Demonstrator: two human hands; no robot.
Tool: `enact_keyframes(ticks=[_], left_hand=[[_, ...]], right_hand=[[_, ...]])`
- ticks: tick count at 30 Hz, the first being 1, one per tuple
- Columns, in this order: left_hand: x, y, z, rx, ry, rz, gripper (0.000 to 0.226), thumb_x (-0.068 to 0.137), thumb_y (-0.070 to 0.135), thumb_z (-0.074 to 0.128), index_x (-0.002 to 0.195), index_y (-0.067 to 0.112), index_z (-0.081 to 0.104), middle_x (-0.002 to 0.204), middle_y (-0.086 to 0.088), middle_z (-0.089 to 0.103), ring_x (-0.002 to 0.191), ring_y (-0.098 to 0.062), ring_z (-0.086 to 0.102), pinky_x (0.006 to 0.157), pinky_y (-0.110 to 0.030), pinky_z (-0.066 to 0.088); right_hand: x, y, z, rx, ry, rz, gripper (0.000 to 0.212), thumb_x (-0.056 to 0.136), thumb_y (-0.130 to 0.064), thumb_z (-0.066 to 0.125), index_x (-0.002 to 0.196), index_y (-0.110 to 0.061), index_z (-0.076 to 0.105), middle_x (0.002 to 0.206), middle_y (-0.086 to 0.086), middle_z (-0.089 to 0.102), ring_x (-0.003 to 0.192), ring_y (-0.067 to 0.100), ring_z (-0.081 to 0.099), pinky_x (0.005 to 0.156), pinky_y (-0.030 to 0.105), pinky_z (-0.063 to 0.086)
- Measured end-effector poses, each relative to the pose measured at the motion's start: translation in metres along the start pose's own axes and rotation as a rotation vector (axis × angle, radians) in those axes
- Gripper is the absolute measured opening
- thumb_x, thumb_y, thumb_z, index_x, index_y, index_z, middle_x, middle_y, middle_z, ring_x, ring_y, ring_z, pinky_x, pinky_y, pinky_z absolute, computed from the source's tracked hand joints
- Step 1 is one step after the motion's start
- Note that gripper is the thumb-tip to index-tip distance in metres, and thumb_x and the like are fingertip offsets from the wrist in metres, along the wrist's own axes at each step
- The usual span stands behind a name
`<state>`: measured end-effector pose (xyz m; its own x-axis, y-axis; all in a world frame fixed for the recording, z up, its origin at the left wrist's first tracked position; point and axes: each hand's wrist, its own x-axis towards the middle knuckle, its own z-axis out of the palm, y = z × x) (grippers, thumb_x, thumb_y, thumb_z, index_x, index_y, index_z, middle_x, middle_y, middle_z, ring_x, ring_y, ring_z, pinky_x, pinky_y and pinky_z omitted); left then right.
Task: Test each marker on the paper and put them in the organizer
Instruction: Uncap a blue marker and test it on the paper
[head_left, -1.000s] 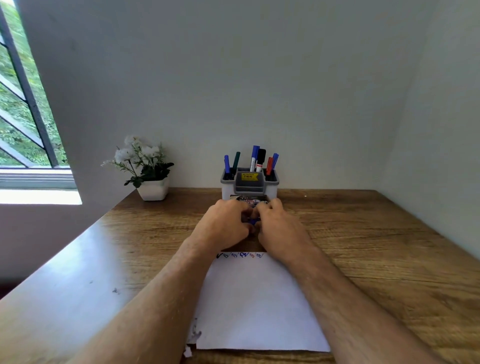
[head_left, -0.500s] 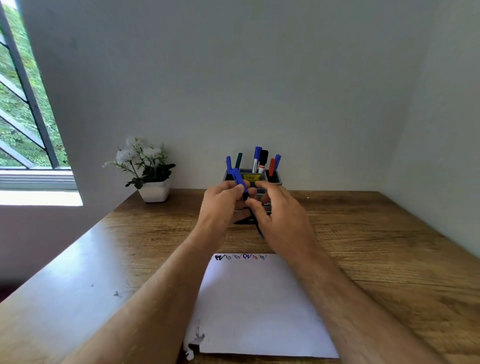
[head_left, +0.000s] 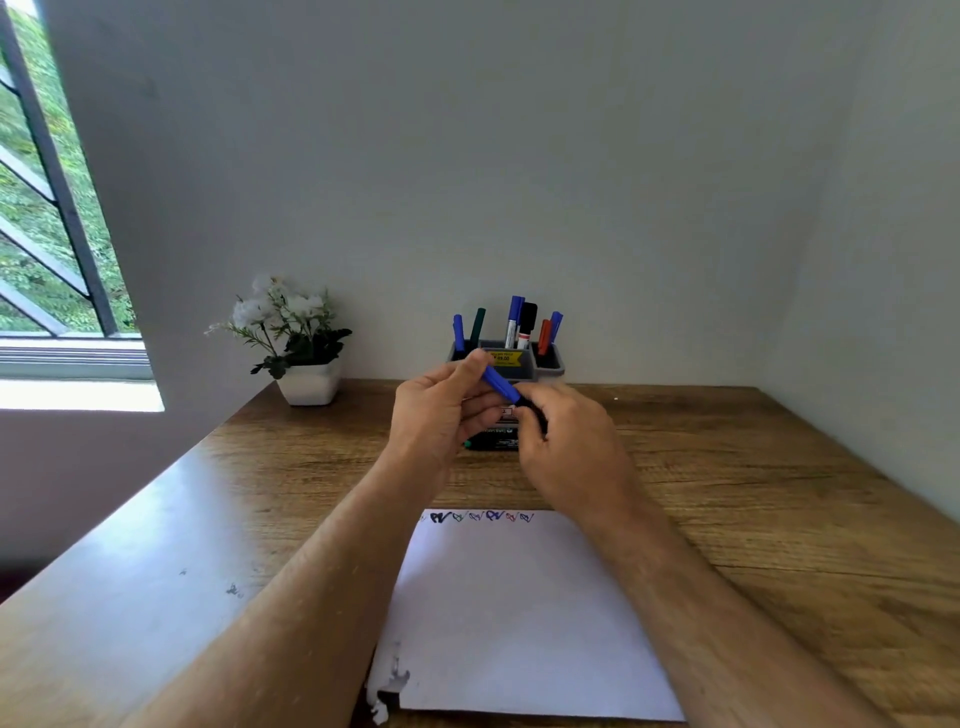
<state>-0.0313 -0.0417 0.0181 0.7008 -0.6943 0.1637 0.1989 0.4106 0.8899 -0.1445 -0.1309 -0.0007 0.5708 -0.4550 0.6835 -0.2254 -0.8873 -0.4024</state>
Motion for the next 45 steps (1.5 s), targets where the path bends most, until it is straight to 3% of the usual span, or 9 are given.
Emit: enact_keyframes(ticks=[4, 9, 13, 18, 26, 31, 34, 38, 45], left_hand=[[0.0, 0.0, -0.002, 0.015, 0.0, -0.015, 0.023, 0.092, 0.026, 0.069, 0.103, 0.007, 0.075, 0.094, -0.015, 0.078, 0.08, -0.019, 0.077, 0.063, -0.024, 0.061], [0.0, -0.001, 0.0, 0.004, -0.016, -0.023, 0.02, 0.096, 0.021, 0.064, 0.105, 0.007, 0.075, 0.095, -0.014, 0.078, 0.076, -0.016, 0.075, 0.063, -0.024, 0.061], [0.0, -0.001, 0.0, -0.009, -0.023, -0.024, 0.02, 0.097, 0.021, 0.063, 0.104, 0.007, 0.075, 0.095, -0.015, 0.078, 0.076, -0.017, 0.075, 0.063, -0.024, 0.061], [0.0, -0.001, 0.001, -0.02, -0.043, 0.007, 0.02, 0.097, 0.022, 0.062, 0.102, 0.008, 0.076, 0.093, -0.014, 0.078, 0.077, -0.016, 0.075, 0.063, -0.023, 0.06], [0.0, -0.002, 0.003, 0.027, 0.024, 0.113, 0.017, 0.098, 0.019, 0.06, 0.099, 0.01, 0.073, 0.087, -0.011, 0.078, 0.078, -0.019, 0.076, 0.065, -0.023, 0.061], [-0.001, -0.001, -0.002, 0.26, 0.294, 0.231, 0.016, 0.1, 0.023, 0.059, 0.101, 0.014, 0.072, 0.086, -0.005, 0.076, 0.069, -0.008, 0.071, 0.065, -0.024, 0.059], [-0.007, 0.002, -0.001, 0.435, 0.333, 0.314, 0.015, 0.102, 0.026, 0.057, 0.102, 0.019, 0.071, 0.085, 0.0, 0.075, 0.067, -0.007, 0.071, 0.058, -0.02, 0.058], [-0.011, -0.01, 0.01, 0.46, 0.296, 0.238, 0.012, 0.103, 0.028, 0.055, 0.1, 0.024, 0.067, 0.087, -0.001, 0.073, 0.072, -0.01, 0.073, 0.053, -0.022, 0.058], [0.003, -0.021, 0.0, 0.436, 0.37, 0.102, 0.017, 0.104, 0.026, 0.052, 0.109, 0.016, 0.065, 0.093, -0.005, 0.07, 0.073, -0.013, 0.07, 0.054, -0.027, 0.06]], right_hand=[[0.0, 0.0, 0.001, -0.025, 0.005, 0.024, 0.026, 0.099, -0.031, 0.05, 0.117, -0.021, 0.066, 0.092, -0.003, 0.066, 0.075, 0.009, 0.06, 0.064, 0.032, 0.056], [0.001, 0.0, -0.004, -0.049, 0.041, 0.036, 0.035, 0.1, -0.042, 0.05, 0.115, -0.018, 0.069, 0.082, -0.004, 0.068, 0.065, 0.007, 0.059, 0.052, 0.021, 0.046], [0.001, 0.0, -0.006, -0.066, 0.016, 0.044, 0.037, 0.098, -0.043, 0.051, 0.118, -0.018, 0.069, 0.082, -0.004, 0.067, 0.066, 0.008, 0.06, 0.054, 0.024, 0.048], [0.002, 0.0, -0.008, -0.07, 0.041, 0.06, 0.04, 0.097, -0.049, 0.051, 0.113, -0.019, 0.072, 0.073, -0.006, 0.064, 0.056, 0.005, 0.055, 0.045, 0.018, 0.034], [0.003, 0.003, -0.009, -0.079, 0.014, 0.178, 0.04, 0.092, -0.062, 0.051, 0.073, -0.027, 0.057, 0.053, -0.012, 0.051, 0.044, 0.004, 0.048, 0.04, 0.017, 0.026], [-0.006, 0.01, -0.01, -0.086, -0.08, 0.272, 0.028, 0.095, -0.042, 0.056, 0.101, -0.021, 0.073, 0.07, -0.011, 0.063, 0.058, 0.002, 0.058, 0.043, 0.014, 0.04], [-0.011, 0.013, -0.018, -0.086, -0.123, 0.341, 0.03, 0.09, -0.048, 0.058, 0.094, -0.022, 0.072, 0.065, -0.013, 0.06, 0.056, 0.003, 0.057, 0.041, 0.018, 0.035], [-0.019, 0.012, -0.02, -0.188, -0.206, 0.348, 0.043, 0.082, -0.066, 0.057, 0.067, -0.027, 0.048, 0.064, -0.009, 0.058, 0.056, 0.007, 0.053, 0.044, 0.024, 0.03], [-0.024, 0.008, 0.005, -0.306, -0.046, 0.281, 0.043, 0.096, -0.058, 0.039, 0.091, -0.024, 0.065, 0.07, -0.005, 0.058, 0.058, 0.015, 0.05, 0.044, 0.024, 0.028]])
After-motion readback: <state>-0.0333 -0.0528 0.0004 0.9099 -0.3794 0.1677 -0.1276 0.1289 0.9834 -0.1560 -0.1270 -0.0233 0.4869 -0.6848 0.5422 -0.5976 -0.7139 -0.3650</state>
